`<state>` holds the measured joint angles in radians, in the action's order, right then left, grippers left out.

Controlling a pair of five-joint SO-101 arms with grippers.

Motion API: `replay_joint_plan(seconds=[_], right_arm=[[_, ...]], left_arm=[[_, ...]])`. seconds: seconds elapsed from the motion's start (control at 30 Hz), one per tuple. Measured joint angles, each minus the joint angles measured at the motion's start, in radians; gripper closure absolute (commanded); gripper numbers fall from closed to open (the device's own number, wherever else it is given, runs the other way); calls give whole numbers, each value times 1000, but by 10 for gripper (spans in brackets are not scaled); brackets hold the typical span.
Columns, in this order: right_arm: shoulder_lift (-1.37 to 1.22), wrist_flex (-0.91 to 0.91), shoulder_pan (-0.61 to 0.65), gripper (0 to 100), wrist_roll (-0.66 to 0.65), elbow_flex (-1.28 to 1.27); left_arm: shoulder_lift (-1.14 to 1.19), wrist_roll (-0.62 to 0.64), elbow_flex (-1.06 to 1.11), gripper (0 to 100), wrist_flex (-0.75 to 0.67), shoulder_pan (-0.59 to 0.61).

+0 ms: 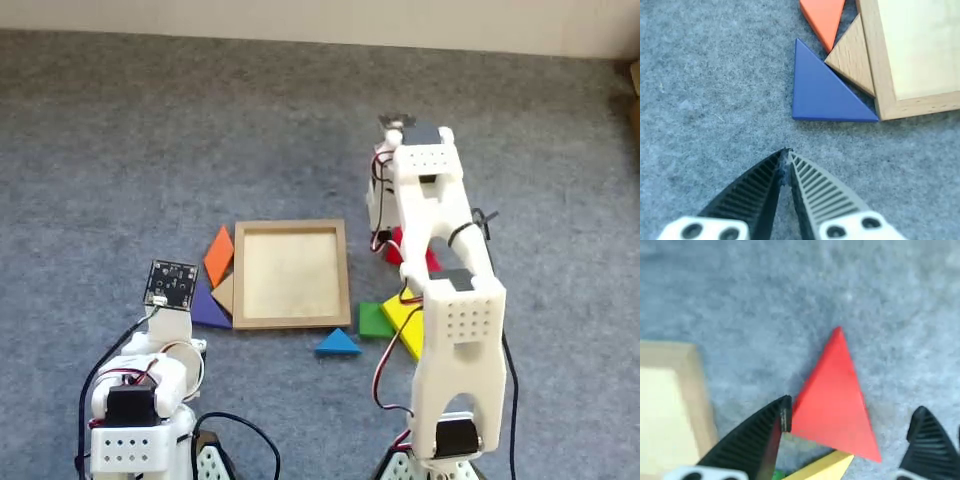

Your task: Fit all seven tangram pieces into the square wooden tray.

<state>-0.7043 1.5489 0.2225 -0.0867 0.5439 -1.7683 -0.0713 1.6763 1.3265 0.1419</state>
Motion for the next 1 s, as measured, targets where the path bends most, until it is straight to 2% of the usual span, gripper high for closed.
replay_joint_plan(seconds=[0.17, 0.6, 1.0], right_arm=[[84, -15, 9, 639, -38, -89], [394, -381, 11, 641, -123, -706], [284, -400, 12, 641, -135, -620]], left_arm=[[0, 0, 0, 995, 0, 0], [0, 0, 0, 995, 0, 0], [0, 0, 0, 995, 0, 0]])
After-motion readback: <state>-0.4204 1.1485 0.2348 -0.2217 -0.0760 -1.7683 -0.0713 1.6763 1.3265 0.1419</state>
